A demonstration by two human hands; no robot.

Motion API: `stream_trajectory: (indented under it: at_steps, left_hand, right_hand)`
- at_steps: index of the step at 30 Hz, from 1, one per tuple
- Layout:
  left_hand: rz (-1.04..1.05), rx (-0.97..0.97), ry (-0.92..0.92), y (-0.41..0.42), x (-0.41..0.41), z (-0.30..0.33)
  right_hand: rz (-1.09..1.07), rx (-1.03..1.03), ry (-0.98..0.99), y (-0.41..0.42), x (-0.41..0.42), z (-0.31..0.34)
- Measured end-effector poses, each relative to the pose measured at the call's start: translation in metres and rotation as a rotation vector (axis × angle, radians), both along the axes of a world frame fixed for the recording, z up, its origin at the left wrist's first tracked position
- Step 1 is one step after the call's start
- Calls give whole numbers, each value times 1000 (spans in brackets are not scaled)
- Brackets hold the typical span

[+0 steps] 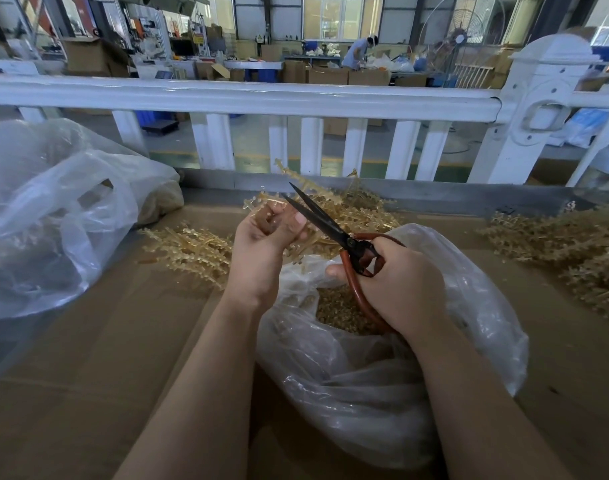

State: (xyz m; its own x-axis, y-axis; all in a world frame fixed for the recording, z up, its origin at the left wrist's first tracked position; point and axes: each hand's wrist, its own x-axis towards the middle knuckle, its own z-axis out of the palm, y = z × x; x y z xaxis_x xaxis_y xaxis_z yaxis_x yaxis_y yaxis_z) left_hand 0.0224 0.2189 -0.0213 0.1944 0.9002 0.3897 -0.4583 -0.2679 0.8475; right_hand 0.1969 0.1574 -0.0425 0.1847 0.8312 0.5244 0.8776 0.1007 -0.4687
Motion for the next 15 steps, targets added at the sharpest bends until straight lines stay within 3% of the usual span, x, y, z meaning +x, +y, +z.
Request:
stream_trajectory:
  at_steps: [15]
  left_hand:
    - [15, 40, 113, -3, -2, 0]
  right_hand:
    - [-34, 61, -60, 4, 1, -3]
